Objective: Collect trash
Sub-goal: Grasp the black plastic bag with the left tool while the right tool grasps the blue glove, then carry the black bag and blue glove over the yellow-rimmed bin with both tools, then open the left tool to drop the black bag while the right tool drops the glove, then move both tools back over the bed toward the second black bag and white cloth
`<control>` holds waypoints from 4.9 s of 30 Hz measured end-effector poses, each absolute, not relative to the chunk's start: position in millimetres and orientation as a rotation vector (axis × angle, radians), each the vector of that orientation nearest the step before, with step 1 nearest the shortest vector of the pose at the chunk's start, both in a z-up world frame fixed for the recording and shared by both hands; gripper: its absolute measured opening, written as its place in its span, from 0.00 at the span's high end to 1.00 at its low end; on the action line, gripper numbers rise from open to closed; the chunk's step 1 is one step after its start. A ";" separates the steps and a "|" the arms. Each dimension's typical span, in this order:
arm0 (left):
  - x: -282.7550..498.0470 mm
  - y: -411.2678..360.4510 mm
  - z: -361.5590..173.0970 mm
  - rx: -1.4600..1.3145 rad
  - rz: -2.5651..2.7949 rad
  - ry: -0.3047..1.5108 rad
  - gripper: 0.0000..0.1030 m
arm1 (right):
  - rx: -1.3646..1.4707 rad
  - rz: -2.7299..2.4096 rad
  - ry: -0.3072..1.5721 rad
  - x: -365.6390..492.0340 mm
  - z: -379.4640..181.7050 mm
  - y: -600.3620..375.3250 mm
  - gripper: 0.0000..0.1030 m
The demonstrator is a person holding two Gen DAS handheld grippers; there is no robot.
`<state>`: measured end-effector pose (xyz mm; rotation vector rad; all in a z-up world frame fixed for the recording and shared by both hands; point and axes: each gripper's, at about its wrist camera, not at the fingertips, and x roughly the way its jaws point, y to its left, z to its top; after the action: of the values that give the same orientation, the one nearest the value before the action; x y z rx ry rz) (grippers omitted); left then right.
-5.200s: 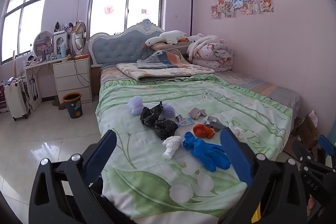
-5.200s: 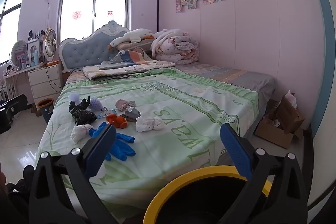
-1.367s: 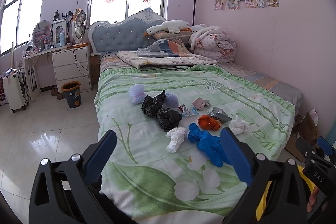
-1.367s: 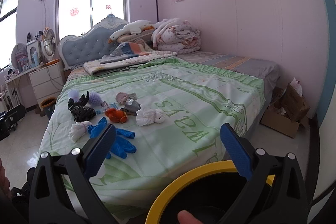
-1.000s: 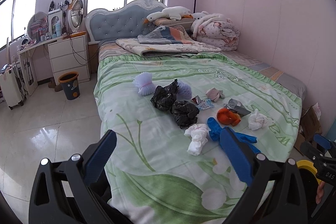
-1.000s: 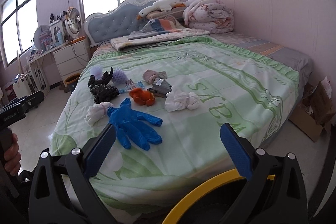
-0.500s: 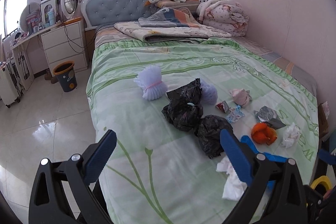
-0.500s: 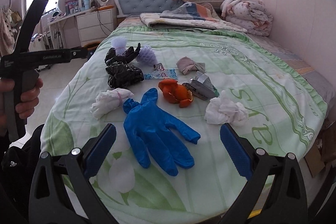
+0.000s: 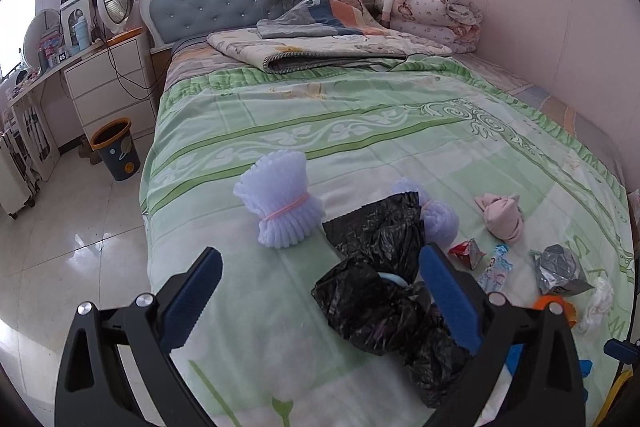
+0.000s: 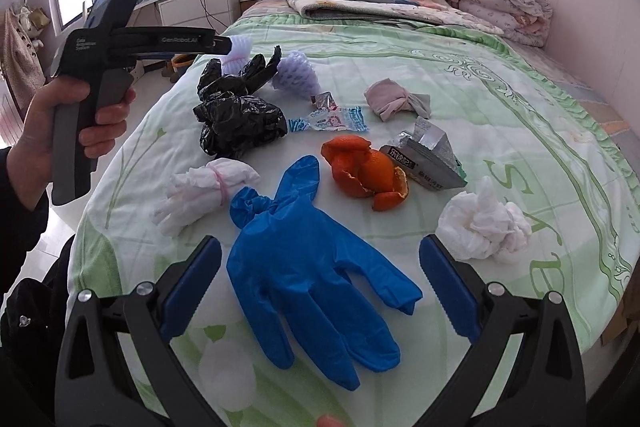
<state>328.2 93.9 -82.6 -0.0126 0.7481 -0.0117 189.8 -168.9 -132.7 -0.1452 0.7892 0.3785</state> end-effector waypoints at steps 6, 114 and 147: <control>340.7 97.0 -110.9 -0.059 -0.060 0.796 0.15 | -0.171 0.392 0.830 203.9 -143.2 -158.1 0.08; 22.8 -169.9 -83.3 0.158 -1.018 0.809 0.68 | 0.328 -0.021 0.636 -68.0 -55.8 -408.2 0.65; 89.0 -79.9 -34.9 0.018 -0.746 0.676 0.37 | 0.282 0.003 0.559 -23.1 -28.2 -390.9 0.46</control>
<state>89.0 -79.9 -34.9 0.0178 0.6760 -0.7455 -23.1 -390.9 -28.2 0.2824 0.5592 0.0030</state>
